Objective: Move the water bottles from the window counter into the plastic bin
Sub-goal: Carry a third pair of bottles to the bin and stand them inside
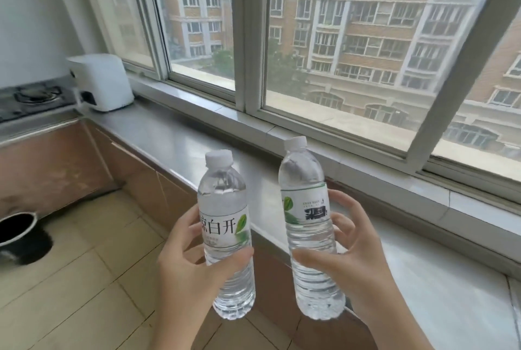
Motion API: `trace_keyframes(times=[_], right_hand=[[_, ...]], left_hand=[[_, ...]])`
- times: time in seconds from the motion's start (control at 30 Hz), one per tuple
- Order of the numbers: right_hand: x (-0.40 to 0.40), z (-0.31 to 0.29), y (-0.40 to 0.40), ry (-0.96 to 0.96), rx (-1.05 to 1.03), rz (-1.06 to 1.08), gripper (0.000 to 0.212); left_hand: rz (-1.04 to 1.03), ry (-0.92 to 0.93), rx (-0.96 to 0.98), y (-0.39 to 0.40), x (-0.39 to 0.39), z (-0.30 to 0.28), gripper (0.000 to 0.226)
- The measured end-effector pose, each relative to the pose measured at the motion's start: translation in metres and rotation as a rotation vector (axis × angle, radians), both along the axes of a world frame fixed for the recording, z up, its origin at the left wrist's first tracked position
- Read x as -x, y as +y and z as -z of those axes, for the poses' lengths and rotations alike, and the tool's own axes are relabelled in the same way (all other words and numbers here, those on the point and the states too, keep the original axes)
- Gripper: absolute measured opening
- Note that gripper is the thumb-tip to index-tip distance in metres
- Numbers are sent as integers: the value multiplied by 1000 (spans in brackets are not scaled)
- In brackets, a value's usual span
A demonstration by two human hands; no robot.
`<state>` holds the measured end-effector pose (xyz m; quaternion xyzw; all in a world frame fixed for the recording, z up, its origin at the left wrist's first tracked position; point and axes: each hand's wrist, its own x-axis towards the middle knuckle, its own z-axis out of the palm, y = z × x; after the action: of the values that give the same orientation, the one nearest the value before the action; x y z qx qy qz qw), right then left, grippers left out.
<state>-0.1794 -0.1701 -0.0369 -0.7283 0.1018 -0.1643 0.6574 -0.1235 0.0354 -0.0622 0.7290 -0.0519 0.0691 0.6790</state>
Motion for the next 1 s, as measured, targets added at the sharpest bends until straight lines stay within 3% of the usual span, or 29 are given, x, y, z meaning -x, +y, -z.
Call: trace_keyframes(times=[0.57, 1.0], right_hand=[[-220, 7, 297, 7, -57, -469, 88], [-370, 18, 503, 70, -37, -908, 86]], left_hand=[[-494, -4, -2, 285, -116, -4, 82], [-1000, 39, 69, 458, -192, 14, 83]])
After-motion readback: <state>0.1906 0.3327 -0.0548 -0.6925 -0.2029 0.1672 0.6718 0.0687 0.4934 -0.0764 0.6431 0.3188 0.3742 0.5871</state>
